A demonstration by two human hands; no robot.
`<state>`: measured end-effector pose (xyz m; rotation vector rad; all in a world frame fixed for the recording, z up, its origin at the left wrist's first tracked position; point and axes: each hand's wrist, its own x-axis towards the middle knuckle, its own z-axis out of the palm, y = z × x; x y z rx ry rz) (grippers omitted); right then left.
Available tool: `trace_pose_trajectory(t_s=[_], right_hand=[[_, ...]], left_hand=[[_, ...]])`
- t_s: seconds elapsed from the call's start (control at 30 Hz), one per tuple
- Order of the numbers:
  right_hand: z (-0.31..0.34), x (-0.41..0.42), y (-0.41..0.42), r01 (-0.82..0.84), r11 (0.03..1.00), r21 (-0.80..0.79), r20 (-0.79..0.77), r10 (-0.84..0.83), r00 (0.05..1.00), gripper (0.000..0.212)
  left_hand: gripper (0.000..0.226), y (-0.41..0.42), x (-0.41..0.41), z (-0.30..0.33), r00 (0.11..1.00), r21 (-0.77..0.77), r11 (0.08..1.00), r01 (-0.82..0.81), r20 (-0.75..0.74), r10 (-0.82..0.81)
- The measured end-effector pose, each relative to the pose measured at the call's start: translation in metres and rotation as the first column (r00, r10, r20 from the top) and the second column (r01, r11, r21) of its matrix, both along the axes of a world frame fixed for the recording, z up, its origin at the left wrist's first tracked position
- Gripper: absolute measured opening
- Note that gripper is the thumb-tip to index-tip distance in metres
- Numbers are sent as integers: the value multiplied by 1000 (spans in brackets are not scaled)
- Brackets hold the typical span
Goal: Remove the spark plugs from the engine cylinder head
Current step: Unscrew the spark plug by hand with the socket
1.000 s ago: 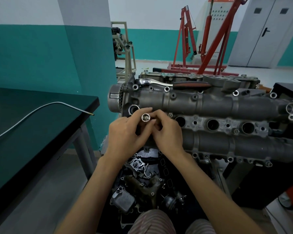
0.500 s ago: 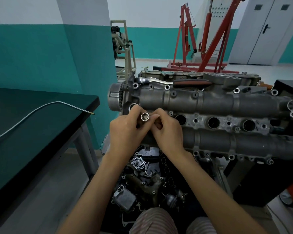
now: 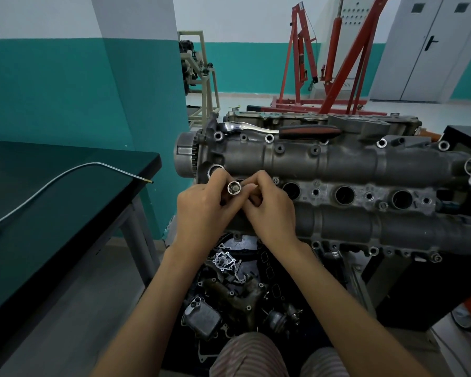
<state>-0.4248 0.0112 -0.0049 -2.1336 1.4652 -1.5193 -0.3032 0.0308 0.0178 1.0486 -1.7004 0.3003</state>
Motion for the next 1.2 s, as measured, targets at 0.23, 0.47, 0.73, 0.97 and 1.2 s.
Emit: trace_pose_trajectory(t_s=[0.23,0.47,0.73,0.97,1.2], right_hand=[[1,0,3,-39,992,-121,-52,33,998,29],[1,1,2,26,1000,-12,-32,-26,999,26],[2,2,5,-21,996,-91,15,22,1000,24],[2,2,4,18,997,-79,-43,-22,999,33],[1,1,3,-11,999,-54,-2,11,1000,12]], left_hand=[[27,4,3,1,997,-14,997,79,24,-79],[33,-2,2,-2,999,-41,999,25,22,-24],[32,1,1,-1,997,-29,997,76,-16,-77],[34,-1,2,-1,1000,-19,1000,15,25,-14],[35,1,-1,-1,999,-27,999,36,-13,-37]])
